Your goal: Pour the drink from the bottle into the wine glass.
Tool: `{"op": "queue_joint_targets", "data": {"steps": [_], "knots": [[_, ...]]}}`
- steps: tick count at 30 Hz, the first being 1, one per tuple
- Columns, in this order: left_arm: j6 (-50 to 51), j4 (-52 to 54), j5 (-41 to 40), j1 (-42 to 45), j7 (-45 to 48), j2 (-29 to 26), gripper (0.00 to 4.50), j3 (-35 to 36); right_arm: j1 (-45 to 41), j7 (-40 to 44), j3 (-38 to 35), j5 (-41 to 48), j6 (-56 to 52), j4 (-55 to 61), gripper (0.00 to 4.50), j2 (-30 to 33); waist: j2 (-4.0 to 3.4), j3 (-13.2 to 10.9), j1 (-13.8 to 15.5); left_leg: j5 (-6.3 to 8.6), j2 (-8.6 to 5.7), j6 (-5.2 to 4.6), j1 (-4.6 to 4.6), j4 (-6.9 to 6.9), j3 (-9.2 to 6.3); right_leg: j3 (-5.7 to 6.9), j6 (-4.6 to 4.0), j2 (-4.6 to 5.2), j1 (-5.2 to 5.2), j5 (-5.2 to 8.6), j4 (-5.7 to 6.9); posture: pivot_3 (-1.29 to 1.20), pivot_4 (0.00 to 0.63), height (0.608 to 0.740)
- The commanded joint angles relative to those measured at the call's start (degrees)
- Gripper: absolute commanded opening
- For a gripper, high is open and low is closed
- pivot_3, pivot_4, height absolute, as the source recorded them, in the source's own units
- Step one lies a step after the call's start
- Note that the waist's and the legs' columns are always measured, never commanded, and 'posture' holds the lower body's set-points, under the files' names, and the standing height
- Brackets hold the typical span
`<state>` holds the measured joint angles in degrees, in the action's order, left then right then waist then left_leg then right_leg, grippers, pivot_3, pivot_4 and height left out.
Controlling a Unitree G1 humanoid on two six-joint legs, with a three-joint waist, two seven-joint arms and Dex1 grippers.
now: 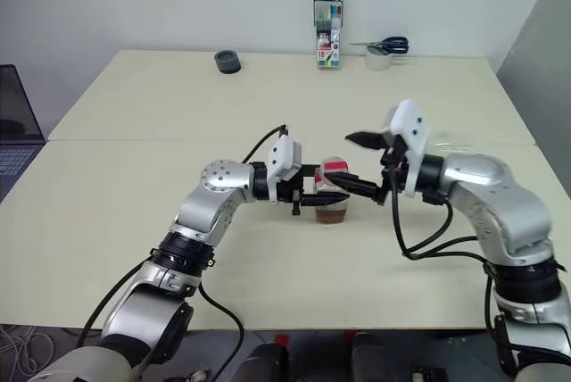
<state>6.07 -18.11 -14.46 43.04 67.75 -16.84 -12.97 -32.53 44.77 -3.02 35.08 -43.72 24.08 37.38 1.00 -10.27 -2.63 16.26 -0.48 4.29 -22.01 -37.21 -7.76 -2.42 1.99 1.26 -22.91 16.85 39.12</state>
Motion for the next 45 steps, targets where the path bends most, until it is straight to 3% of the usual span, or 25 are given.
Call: {"op": "queue_joint_targets", "data": {"steps": [1,3,6,9,14,19,21,24,30,40,45], "knots": [[-0.14,1.87,-0.92,1.02,-0.84,0.29,1.87,1.59,4.46,-9.31,-4.73,4.8,-5.82,13.1,4.5,-1.74,0.0,0.0,0.25,0.0,0.0,0.0,0.0,0.02,0.0,0.0,0.0,0.0,0.0,0.0,-0.01,0.0,0.15,0.74],[-0.16,1.24,-0.99,1.5,-1.17,0.52,1.87,1.64,7.36,-15.05,-4.41,4.38,-7.2,17.43,4.5,-4.37,0.0,0.0,0.26,0.0,0.0,-0.01,0.0,0.03,0.01,-0.01,0.0,-0.02,0.0,0.0,0.01,0.0,0.15,0.74],[-0.47,-0.54,-0.93,2.79,-1.49,1.14,1.87,1.78,11.02,-27.01,0.4,-2.61,-5.56,21.62,4.5,-11.71,0.0,0.01,0.18,0.01,0.02,-0.02,0.02,-0.01,0.03,-0.04,0.0,-0.06,-0.02,0.0,0.11,0.0,0.15,0.74],[-0.88,-1.78,-0.9,3.69,-1.24,1.62,1.87,1.73,11.4,-33.82,5.4,-8.09,-4.17,22.58,4.5,-16.98,0.0,0.0,0.15,-0.01,-0.02,0.01,-0.02,-0.14,0.1,-0.13,0.01,-0.07,-0.21,0.01,0.44,0.0,0.15,0.74],[-1.29,-2.67,-0.82,4.23,-0.81,2.38,1.87,1.33,11.9,-38.32,11.94,-16.34,-1.02,20.65,4.5,-19.54,0.0,0.0,0.07,0.0,-0.03,0.01,-0.1,-0.5,0.08,-0.12,0.01,-0.1,-0.25,0.01,0.66,0.0,0.15,0.74],[-1.48,-3.03,-0.7,4.35,-0.6,2.63,1.87,1.28,12.11,-41.27,12.67,-19.77,0.57,19.11,4.5,-23.5,0.0,0.01,-0.29,0.0,-0.02,0.0,-0.1,-0.54,0.06,-0.12,0.01,-0.12,-0.25,0.01,0.74,0.0,0.15,0.74],[-1.54,-3.12,-0.67,4.37,-0.54,2.65,1.87,1.27,12.11,-41.42,12.8,-20.53,0.8,18.69,4.5,-24.35,0.0,0.01,-0.3,0.0,-0.03,0.0,-0.1,-0.56,0.05,-0.12,0.01,-0.12,-0.25,0.01,0.76,0.0,0.15,0.74],[-1.51,-2.81,-0.67,4.11,-0.47,2.53,1.87,1.23,12.11,-41.47,13.23,-21.62,1.14,18.12,3.92,-25.22,-0.01,0.01,-0.31,0.0,-0.03,0.0,-0.1,-0.57,0.05,-0.12,0.01,-0.12,-0.25,0.01,0.77,0.0,0.15,0.74],[-1.54,-2.5,-0.57,3.73,-0.57,2.15,1.87,1.34,12.86,-41.04,13.39,-21.46,-1.01,17.69,1.83,-26.65,-0.01,0.01,-0.37,0.06,-0.02,-0.1,-0.1,-0.57,0.05,-0.12,0.01,-0.12,-0.25,0.01,0.77,0.0,0.15,0.74],[-2.04,-2.86,-0.27,3.83,-0.31,1.86,1.87,1.62,13.38,-39.91,13.69,-20.84,-1.96,17.38,1.84,-26.73,-0.01,0.01,-0.39,0.07,-0.02,-0.12,-0.1,-0.57,0.04,-0.11,0.01,-0.12,-0.25,0.01,0.77,0.0,0.15,0.74],[-2.64,-3.23,0.01,4.16,0.29,1.73,1.87,1.51,12.17,-25.83,12.43,-15.78,2.98,13.18,1.84,-19.95,-0.01,0.01,-0.39,0.09,-0.04,-0.15,-0.1,-0.59,0.05,-0.11,0.01,-0.11,-0.25,0.01,0.77,0.0,0.15,0.74]]}}
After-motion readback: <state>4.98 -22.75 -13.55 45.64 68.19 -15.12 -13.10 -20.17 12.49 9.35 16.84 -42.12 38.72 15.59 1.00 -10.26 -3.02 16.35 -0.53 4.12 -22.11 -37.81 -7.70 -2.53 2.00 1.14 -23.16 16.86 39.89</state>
